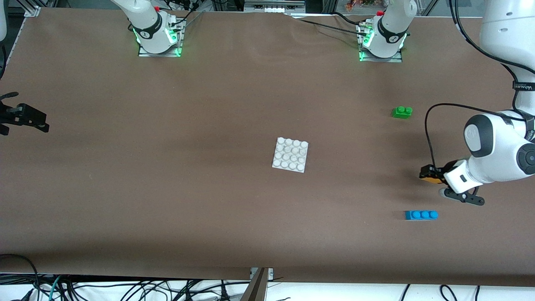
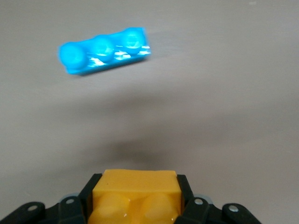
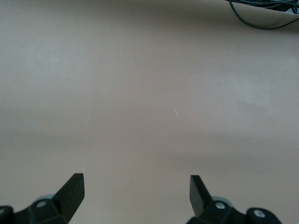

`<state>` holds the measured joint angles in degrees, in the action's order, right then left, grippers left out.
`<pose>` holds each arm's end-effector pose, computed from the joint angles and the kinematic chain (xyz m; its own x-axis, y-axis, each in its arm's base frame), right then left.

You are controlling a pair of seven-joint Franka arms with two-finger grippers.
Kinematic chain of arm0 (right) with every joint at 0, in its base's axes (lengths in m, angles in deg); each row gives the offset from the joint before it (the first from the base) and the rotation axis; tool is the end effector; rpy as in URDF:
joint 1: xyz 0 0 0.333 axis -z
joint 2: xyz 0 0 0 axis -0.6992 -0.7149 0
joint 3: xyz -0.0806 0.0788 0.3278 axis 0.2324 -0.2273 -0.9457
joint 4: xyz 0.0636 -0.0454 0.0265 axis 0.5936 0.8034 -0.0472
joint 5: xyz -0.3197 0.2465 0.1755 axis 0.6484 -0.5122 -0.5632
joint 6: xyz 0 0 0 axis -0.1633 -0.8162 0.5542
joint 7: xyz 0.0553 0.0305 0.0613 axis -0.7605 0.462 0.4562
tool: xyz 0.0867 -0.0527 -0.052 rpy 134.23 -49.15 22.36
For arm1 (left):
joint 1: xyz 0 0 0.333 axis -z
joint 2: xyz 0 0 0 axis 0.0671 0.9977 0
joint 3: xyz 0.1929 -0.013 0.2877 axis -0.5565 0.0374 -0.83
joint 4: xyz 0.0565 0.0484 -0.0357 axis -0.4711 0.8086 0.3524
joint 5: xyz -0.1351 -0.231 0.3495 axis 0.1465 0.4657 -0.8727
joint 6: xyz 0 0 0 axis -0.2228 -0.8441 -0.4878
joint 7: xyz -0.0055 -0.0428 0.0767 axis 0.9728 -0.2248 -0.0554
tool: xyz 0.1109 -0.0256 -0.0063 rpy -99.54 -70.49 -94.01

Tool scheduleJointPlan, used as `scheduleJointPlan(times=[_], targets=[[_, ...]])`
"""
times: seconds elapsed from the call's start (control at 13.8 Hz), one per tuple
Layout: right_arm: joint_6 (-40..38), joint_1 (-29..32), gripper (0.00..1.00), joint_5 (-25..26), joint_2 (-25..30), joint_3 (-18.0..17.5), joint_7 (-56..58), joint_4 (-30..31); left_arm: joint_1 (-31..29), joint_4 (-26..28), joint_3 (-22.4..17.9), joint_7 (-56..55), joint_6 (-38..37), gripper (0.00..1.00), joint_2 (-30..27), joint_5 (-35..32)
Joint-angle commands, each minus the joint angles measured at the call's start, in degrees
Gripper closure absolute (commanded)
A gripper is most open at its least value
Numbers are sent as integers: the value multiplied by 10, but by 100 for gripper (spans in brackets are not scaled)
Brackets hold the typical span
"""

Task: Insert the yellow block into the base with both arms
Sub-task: 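Close the left gripper on the yellow block and lift it, then carry the yellow block with the left gripper over the base plate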

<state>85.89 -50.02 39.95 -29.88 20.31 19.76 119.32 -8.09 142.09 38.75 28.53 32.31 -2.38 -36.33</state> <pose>0.6708 -0.0629 0.6065 0.9921 0.1235 0.0230 0.1217 -0.9904 0.0652 0.7237 0.0531 0.2810 0.9743 -0.1998 -0.1040 -0.1887 -0.9761 0.1080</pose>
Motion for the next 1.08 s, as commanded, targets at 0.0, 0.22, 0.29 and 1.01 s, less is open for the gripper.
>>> scheduleJointPlan(times=[0.0,0.22,0.29,1.01], targets=[[1,6,0,6,10,-6,5,9,51,-19,-3,-92,-67,61,-23,10],[1,6,0,6,10,-6,5,9,131,-40,0,-175,-86,61,-25,11],[1,6,0,6,10,-6,5,9,156,-46,1,-218,-86,61,-26,14],[1,6,0,5,10,-6,5,9,345,-75,4,-425,16,54,49,41]])
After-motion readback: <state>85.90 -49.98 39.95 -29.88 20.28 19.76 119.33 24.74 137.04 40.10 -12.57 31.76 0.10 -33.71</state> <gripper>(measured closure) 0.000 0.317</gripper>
